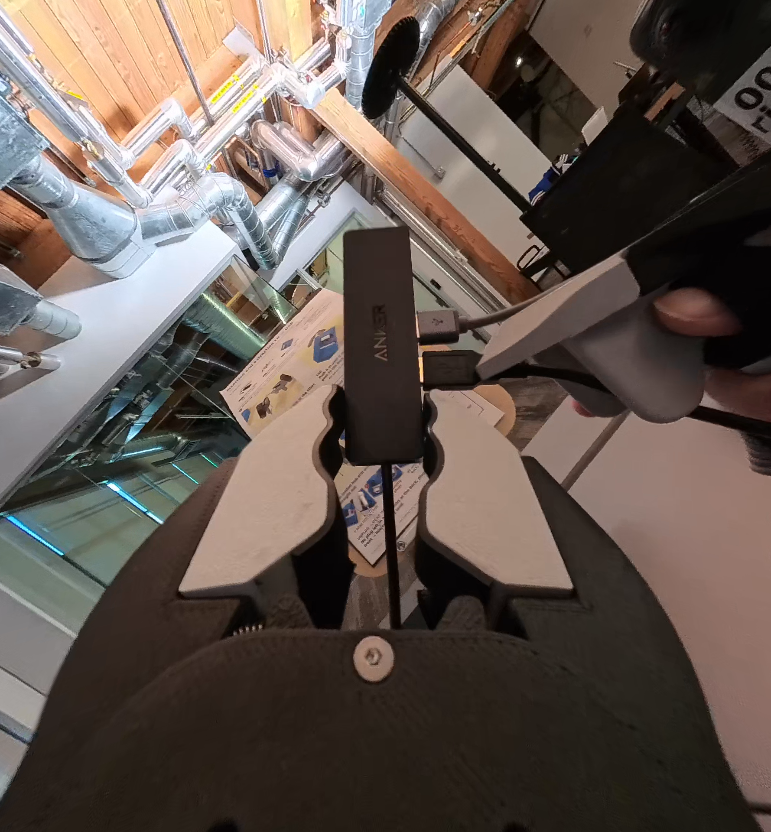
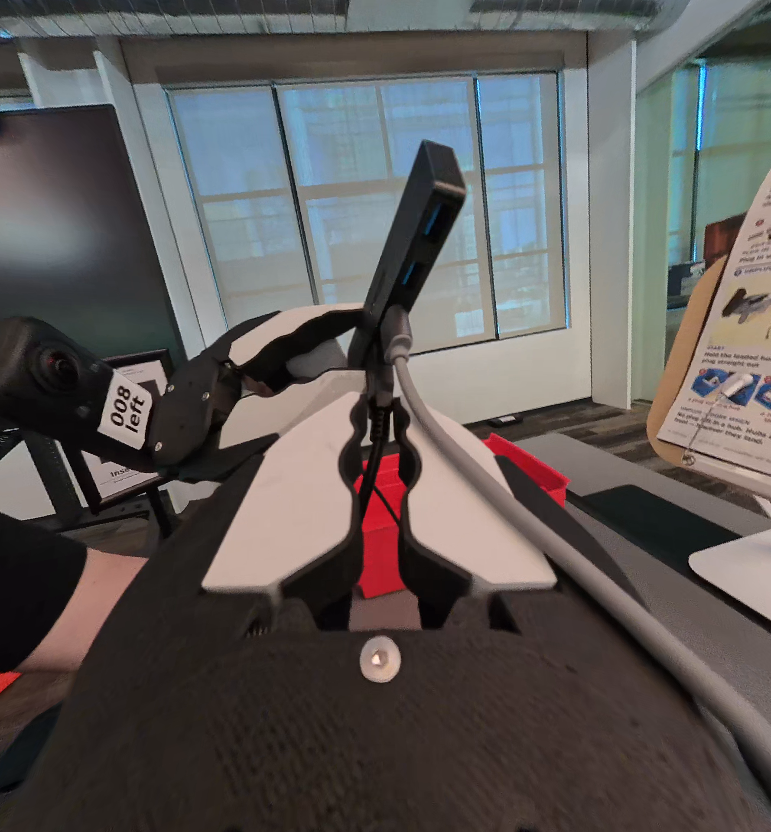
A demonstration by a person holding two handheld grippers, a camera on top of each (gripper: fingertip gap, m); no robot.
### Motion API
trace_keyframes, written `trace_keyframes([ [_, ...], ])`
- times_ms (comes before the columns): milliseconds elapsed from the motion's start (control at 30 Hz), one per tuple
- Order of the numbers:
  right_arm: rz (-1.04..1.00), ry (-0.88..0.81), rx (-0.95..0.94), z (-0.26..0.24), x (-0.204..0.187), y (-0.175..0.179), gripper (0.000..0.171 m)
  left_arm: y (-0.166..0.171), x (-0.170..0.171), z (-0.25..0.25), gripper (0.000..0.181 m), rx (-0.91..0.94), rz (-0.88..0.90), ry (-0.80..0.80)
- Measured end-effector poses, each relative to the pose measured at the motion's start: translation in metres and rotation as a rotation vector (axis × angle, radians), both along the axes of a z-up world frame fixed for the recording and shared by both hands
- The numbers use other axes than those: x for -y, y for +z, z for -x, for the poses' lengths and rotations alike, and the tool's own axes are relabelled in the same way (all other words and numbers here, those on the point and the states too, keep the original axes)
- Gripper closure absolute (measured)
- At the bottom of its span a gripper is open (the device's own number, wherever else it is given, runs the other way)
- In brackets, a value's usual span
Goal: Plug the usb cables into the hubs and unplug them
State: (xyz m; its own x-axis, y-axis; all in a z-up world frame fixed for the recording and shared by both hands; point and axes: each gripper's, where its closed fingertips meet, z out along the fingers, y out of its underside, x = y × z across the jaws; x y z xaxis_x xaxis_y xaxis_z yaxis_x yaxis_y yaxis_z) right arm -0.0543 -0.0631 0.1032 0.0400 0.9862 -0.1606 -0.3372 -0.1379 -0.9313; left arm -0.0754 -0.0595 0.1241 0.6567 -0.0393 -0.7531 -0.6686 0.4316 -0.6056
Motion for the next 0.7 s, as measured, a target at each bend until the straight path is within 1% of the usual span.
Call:
trace_keyframes([
  [100,0.000,0.013,-0.003,-0.003,0.000,-0.001,0.161,-0.003,0.000,-0.003,0.149,0.008,0.030,-0.031],
  [200,0.031,0.043,-0.045,-0.003,0.002,0.001,0.162,-0.005,-0.001,-0.002,0.149,0.101,0.115,-0.114],
  [333,0.004,0.019,-0.041,-0.003,-0.001,0.001,0.162,-0.005,-0.004,-0.002,0.149,0.091,0.089,-0.105],
  [433,0.011,0.000,-0.136,-0.009,-0.002,0.009,0.159,-0.005,-0.004,-0.008,0.149,0.111,0.071,-0.105],
  [533,0.075,0.045,-0.234,-0.014,-0.002,0.012,0.157,-0.004,-0.001,-0.011,0.149,0.089,0.028,-0.087],
  [700,0.193,0.140,-0.349,-0.017,-0.005,0.013,0.155,-0.006,-0.003,-0.012,0.149,0.109,0.042,-0.105],
])
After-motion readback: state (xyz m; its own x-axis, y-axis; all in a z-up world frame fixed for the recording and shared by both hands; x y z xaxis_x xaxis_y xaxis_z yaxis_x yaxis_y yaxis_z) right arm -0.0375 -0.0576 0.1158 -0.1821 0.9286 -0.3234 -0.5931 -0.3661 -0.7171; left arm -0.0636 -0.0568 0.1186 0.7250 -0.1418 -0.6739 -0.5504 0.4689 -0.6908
